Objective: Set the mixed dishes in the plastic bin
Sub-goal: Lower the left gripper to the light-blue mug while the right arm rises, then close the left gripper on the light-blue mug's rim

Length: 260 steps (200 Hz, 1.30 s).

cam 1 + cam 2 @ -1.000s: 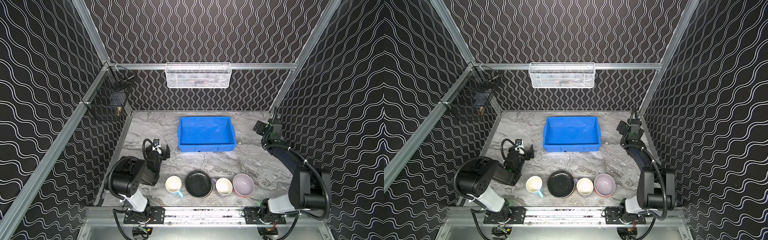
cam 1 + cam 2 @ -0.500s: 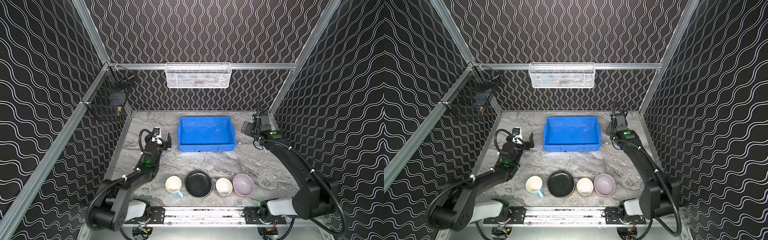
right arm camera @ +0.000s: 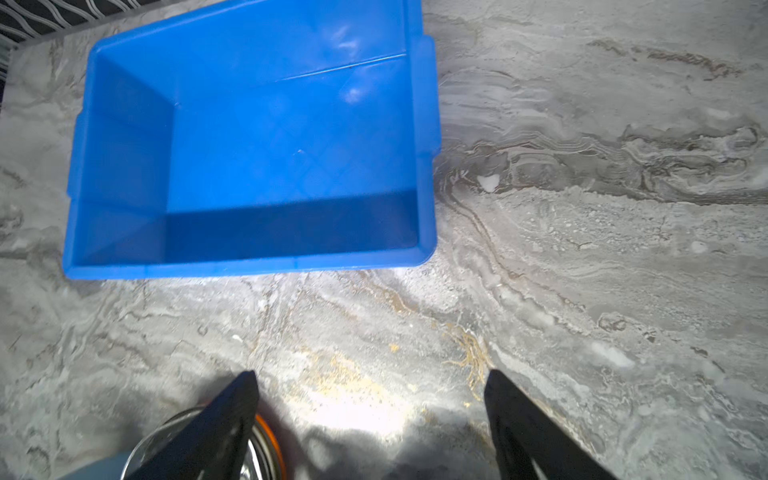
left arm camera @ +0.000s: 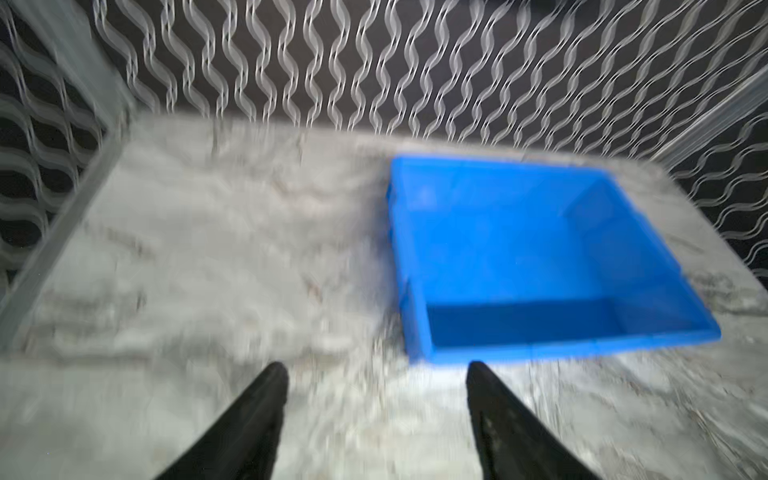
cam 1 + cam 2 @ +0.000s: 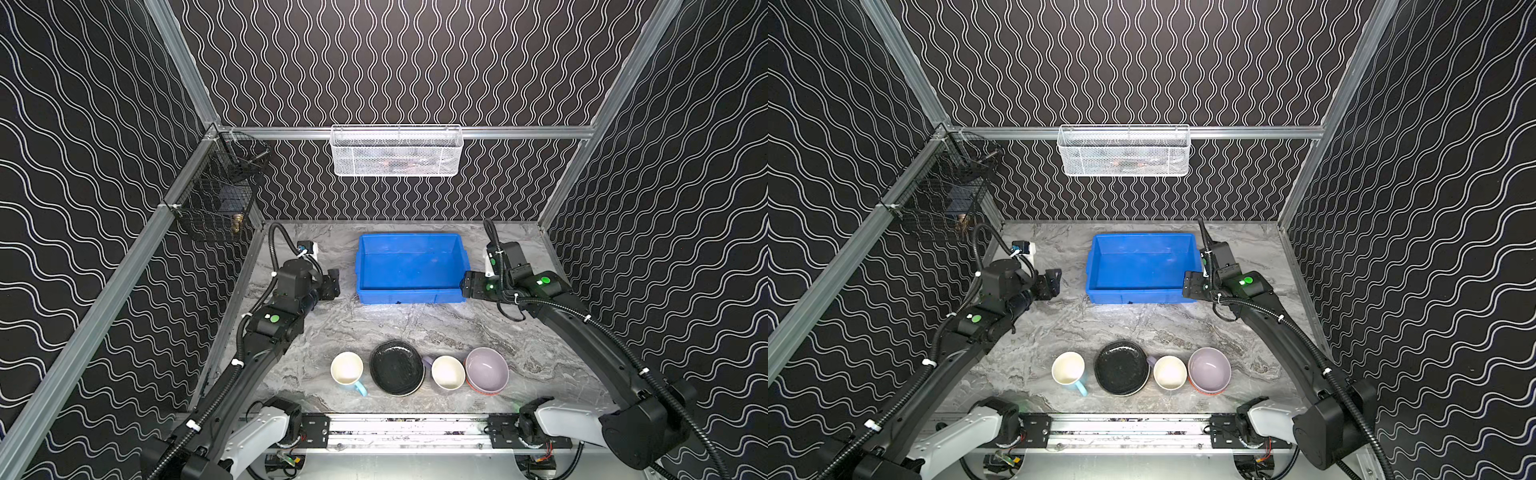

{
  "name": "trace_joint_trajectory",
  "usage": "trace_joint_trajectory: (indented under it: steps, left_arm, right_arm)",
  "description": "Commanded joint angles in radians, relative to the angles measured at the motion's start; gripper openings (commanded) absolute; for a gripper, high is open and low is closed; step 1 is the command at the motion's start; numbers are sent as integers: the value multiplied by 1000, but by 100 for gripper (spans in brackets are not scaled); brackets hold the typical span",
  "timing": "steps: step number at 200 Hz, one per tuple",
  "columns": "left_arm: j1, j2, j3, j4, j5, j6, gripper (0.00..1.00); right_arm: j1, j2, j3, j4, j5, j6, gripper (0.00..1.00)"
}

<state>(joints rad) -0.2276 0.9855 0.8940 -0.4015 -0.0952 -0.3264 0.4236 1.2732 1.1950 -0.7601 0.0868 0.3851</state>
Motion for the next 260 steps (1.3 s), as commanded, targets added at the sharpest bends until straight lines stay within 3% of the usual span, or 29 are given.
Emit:
trace_joint_trajectory:
  steps: [1,61,123,159,260]
  left_arm:
    - [-3,-11,36,-333,85,-149,65]
    - [-20,-105,28,-553,220,-274,64]
    - [-26,-109,51,-736,382,-189,67]
    - [-30,-114,34,-811,384,-148,66]
    - [-69,-121,-109,-767,407,-148,64]
  right_arm:
    - [7,27,59,-52,-27,1,88]
    - [7,121,191,-65,-46,-43,90]
    - [53,172,219,-90,-57,-43,90]
    - [61,147,194,-101,-41,-30,90]
    - [67,95,144,-116,-25,-1,91]
